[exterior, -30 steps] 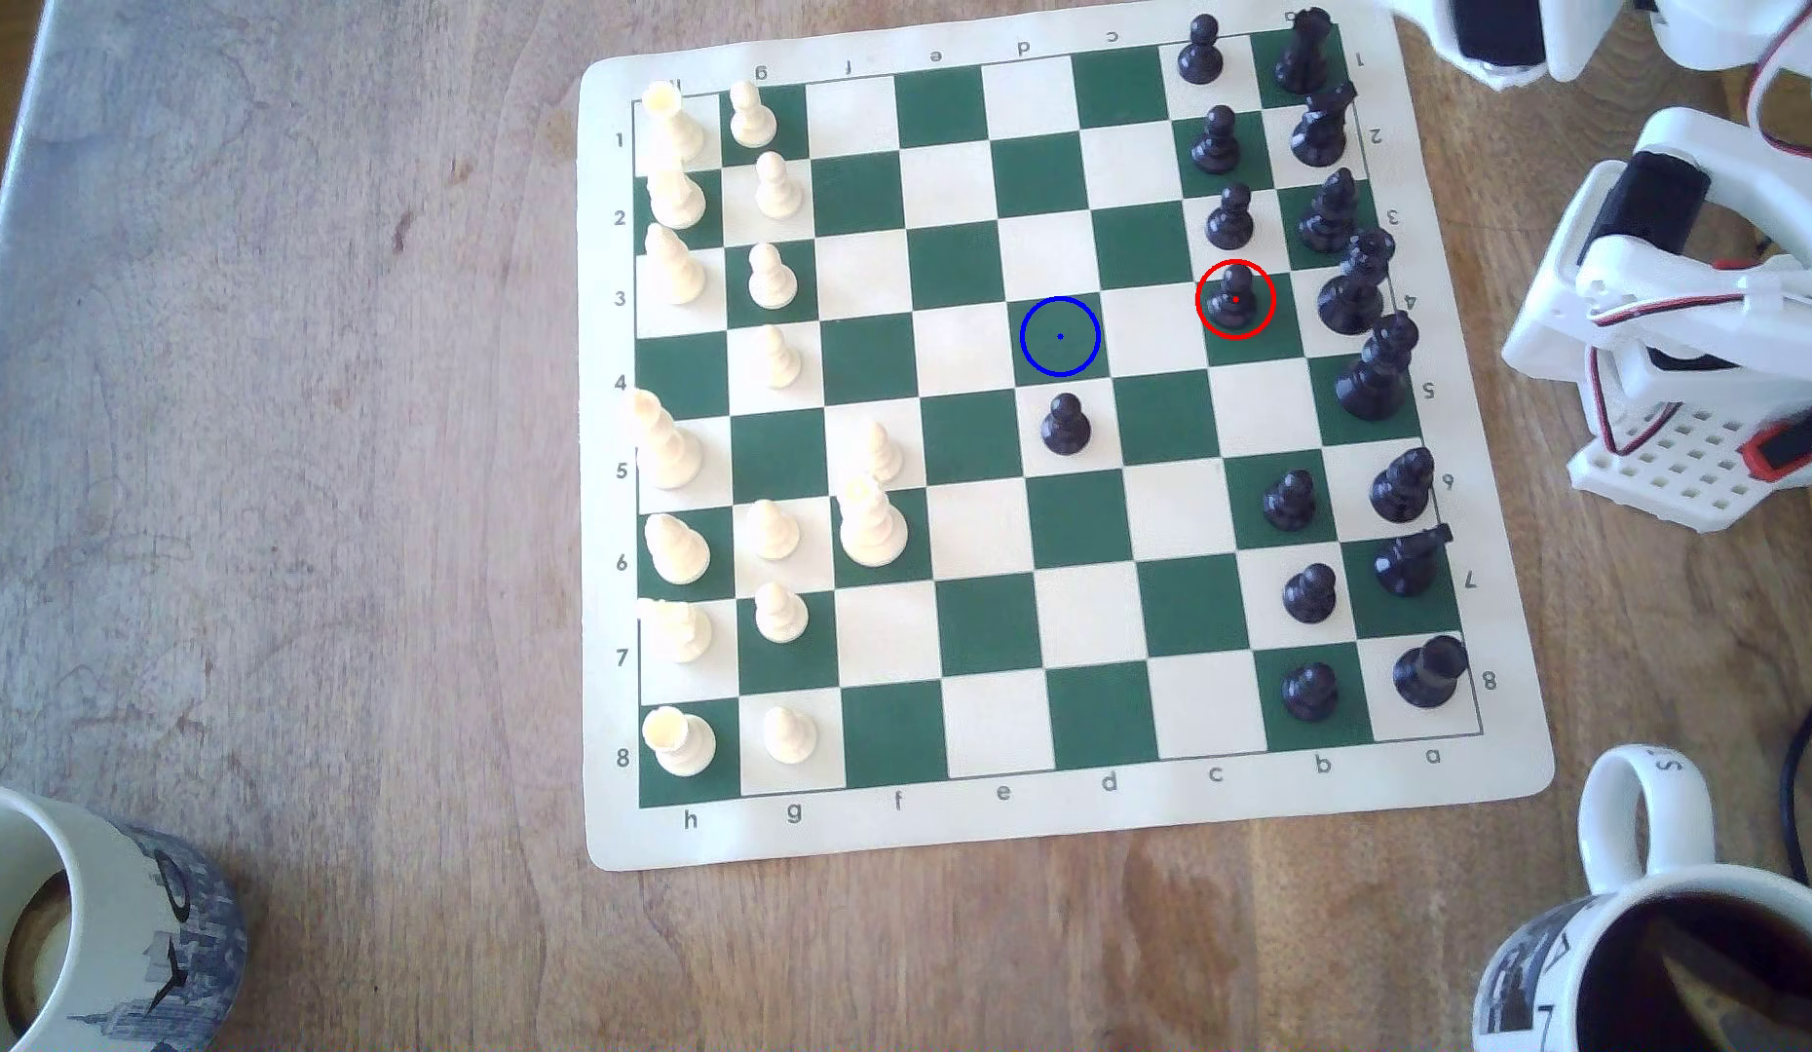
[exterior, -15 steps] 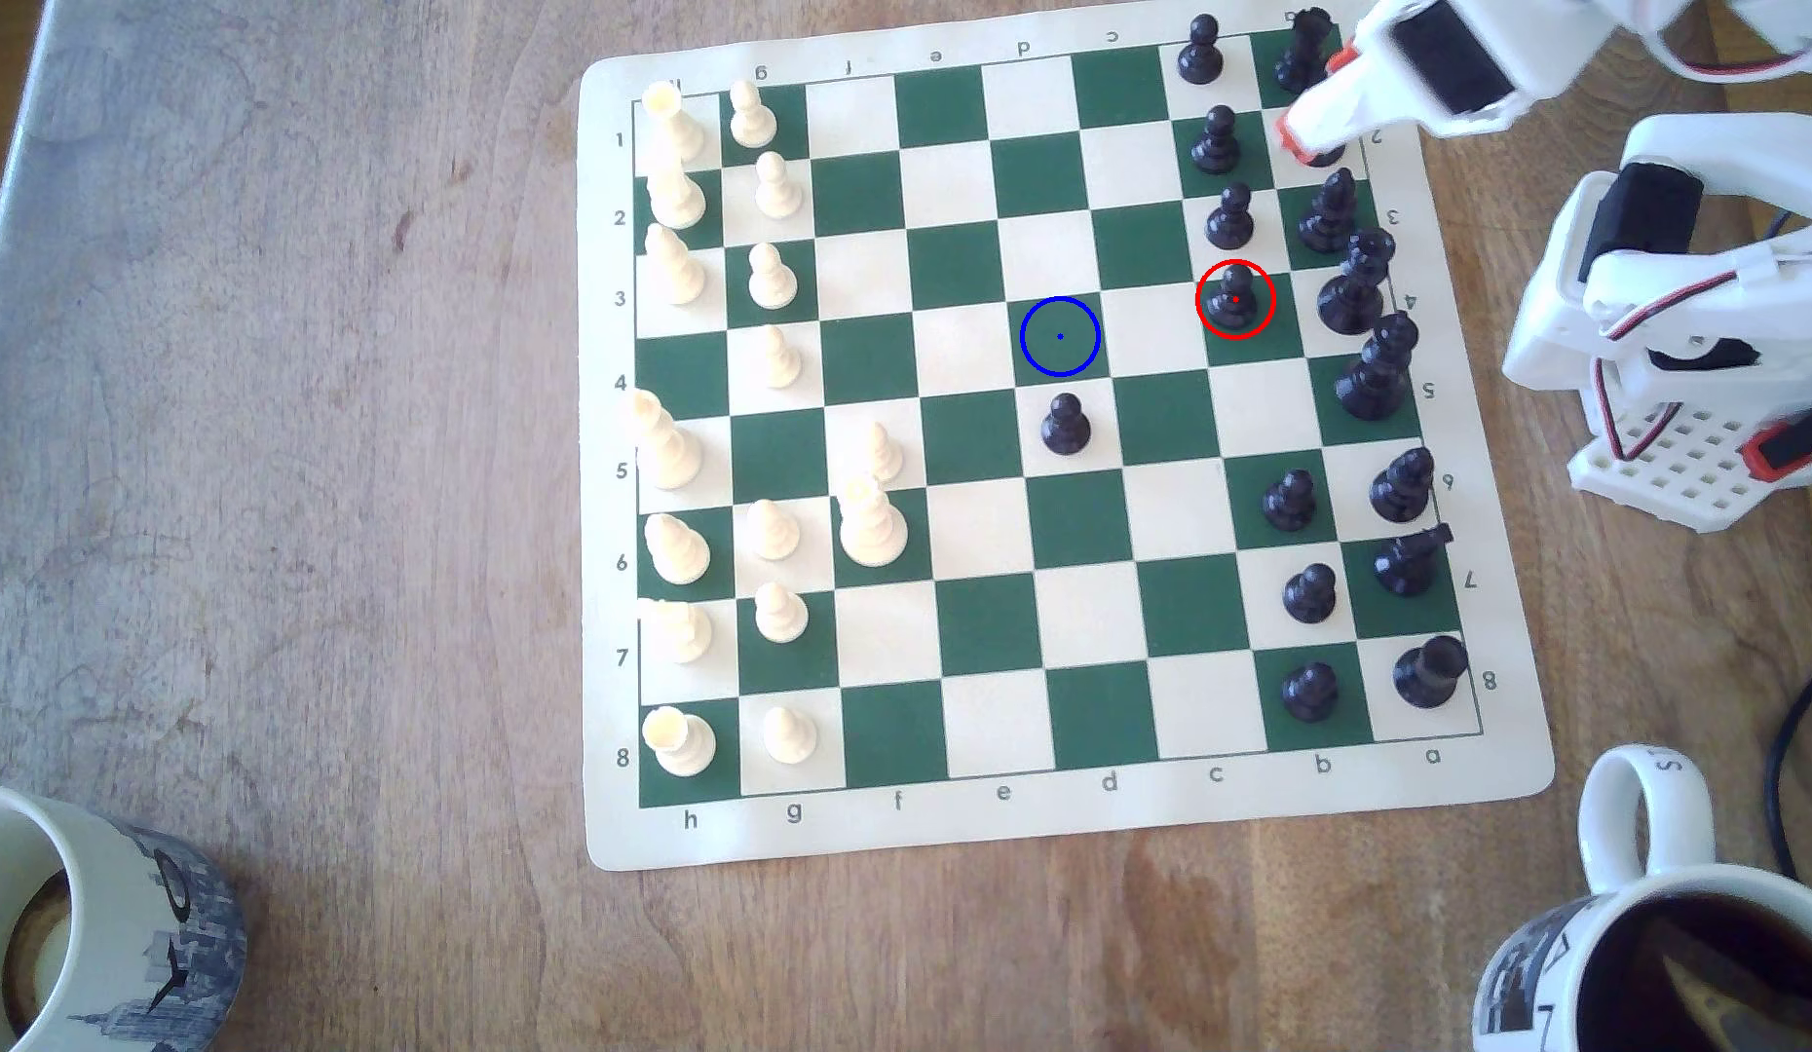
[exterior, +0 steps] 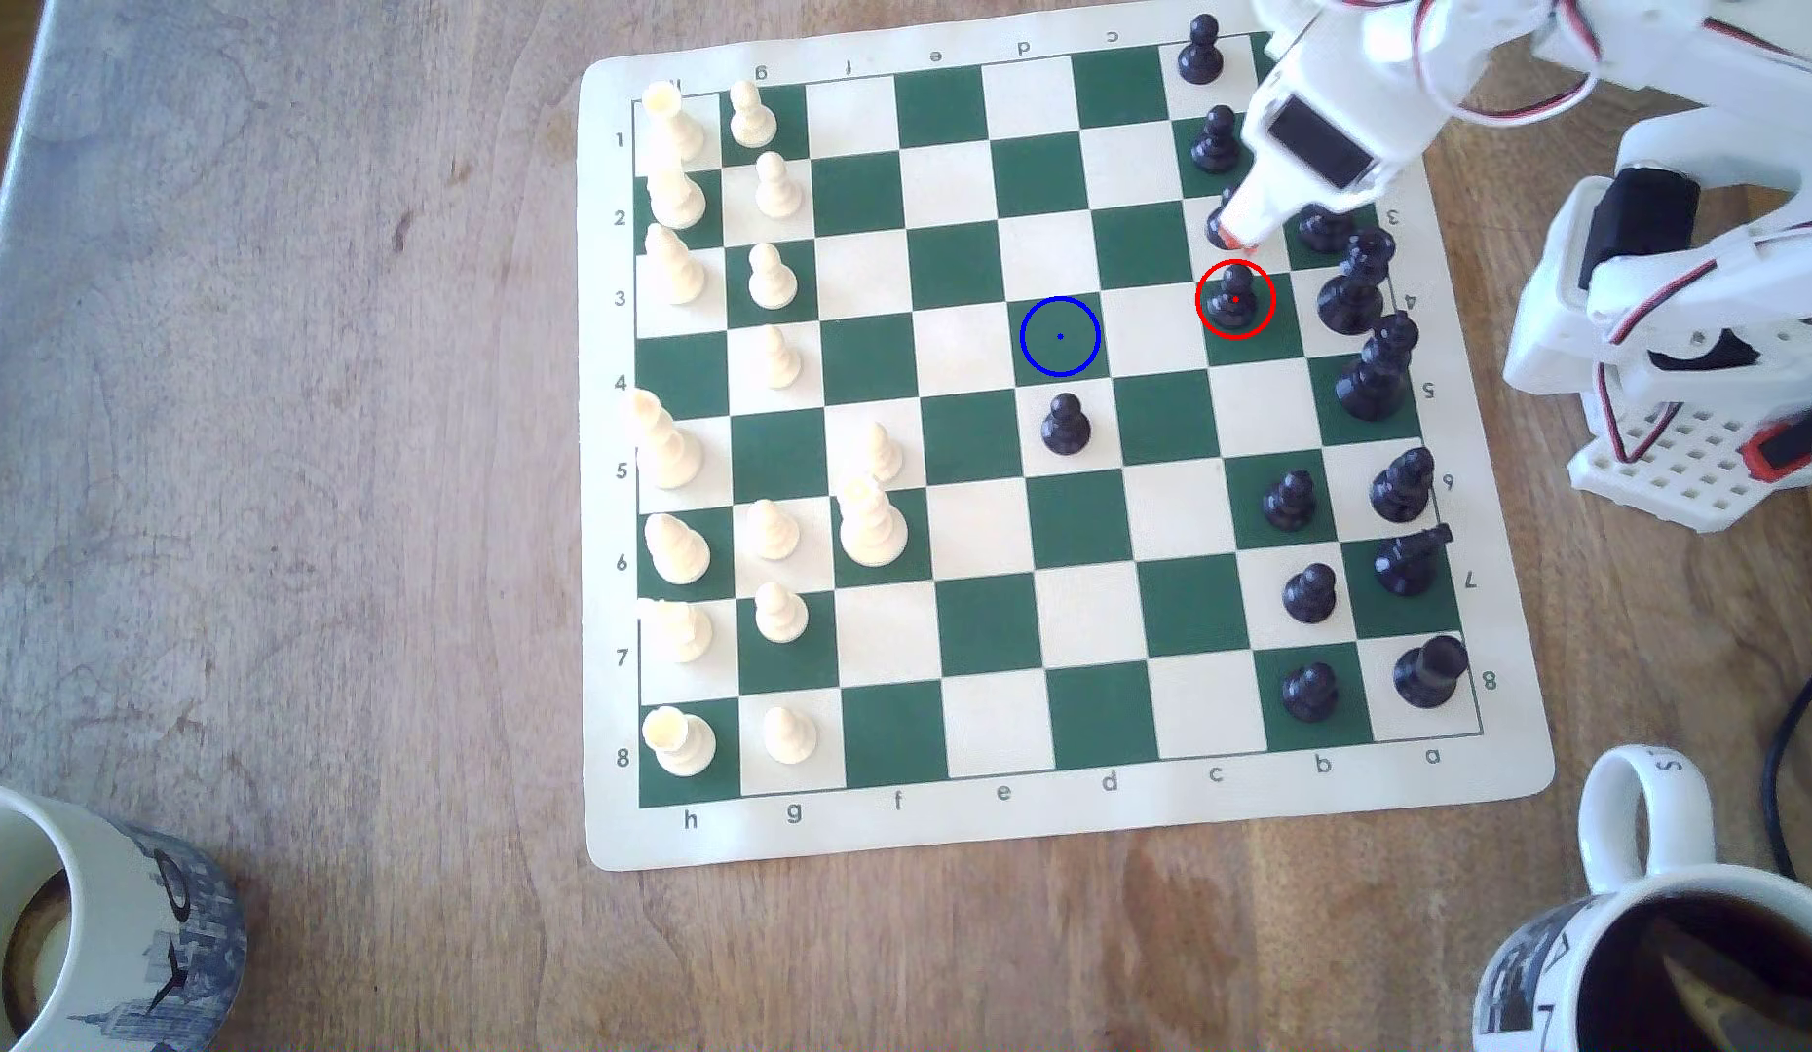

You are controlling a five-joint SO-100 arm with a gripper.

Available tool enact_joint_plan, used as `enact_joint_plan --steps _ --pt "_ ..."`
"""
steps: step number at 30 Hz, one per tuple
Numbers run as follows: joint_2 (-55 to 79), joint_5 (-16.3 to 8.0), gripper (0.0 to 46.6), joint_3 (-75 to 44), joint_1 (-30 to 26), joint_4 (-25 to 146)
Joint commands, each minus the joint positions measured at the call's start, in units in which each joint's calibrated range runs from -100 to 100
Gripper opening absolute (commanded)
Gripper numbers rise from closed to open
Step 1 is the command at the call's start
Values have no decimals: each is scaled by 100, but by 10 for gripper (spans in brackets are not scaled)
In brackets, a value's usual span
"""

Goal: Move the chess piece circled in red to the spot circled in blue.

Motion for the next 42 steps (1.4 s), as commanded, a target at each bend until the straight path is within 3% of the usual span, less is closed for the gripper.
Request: enact_joint_plan --steps 1,10,42 --pt "225 49 156 109 11 -313" --pt "607 186 167 744 19 -837" --pt "1507 156 145 1333 -122 -2229"
